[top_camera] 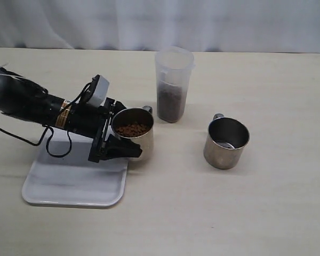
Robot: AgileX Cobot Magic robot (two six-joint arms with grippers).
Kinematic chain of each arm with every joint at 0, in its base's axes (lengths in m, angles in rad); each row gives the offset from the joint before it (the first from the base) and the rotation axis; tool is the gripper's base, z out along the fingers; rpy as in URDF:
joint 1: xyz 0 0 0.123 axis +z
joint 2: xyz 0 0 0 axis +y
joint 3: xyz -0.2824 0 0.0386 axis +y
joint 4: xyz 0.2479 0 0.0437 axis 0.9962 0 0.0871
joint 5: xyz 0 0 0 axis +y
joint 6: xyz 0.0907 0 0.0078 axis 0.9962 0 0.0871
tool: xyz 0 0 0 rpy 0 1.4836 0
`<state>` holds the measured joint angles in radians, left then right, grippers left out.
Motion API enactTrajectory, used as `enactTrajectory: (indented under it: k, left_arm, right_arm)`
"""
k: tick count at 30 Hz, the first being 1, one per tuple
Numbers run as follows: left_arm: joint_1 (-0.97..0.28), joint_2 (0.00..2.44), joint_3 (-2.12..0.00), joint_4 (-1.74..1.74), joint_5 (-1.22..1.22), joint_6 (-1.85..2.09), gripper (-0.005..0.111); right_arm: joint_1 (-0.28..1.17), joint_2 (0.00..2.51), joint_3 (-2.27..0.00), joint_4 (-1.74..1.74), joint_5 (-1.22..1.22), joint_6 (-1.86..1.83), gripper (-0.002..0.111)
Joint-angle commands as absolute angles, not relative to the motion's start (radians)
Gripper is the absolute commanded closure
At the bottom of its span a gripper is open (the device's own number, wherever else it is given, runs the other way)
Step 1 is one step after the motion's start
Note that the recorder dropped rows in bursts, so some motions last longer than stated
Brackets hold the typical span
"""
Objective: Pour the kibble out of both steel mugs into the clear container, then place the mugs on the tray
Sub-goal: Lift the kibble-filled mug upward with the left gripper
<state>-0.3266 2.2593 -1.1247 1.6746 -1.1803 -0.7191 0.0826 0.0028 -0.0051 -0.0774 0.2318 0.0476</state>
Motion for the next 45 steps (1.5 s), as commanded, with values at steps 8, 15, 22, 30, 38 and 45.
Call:
enactTrajectory:
  k: [8,15,22,30,38,45]
  left_arm:
    - [-0.325,2.078,-1.131,1.744,-1.221,-0.934,0.107]
    - [-0.325,1.954,-1.129,1.744,-1.221,-1.077,0.107]
    - [-0.325,1.791,-1.129,1.744,-1.221,-1.129,0.107]
    - [-0.325,1.529,-1.129,1.744,-1.221,-1.228,0.107]
    - [-0.325,1.496,-1.054,1.744,-0.864,-1.291,0.107]
    - [-0.329,1.496,-1.003,1.744,-0.634,-1.291,0.107]
  right_arm:
    - [0.085,0.000,0.000,-0.090,0.237,0.046,0.104]
    - [0.085,0.000,0.000,-0.090,0.237,0.046,0.104]
    - [0.085,0.000,0.000,-0.090,0.237,0.046,0.104]
    - [0.085,0.000,0.000,-0.090,0.237,0.046,0.104]
    - [0.085,0.000,0.000,-0.090,0.237,0.046,0.104]
    - [0.085,0.000,0.000,-0.090,0.237,0.046,0.104]
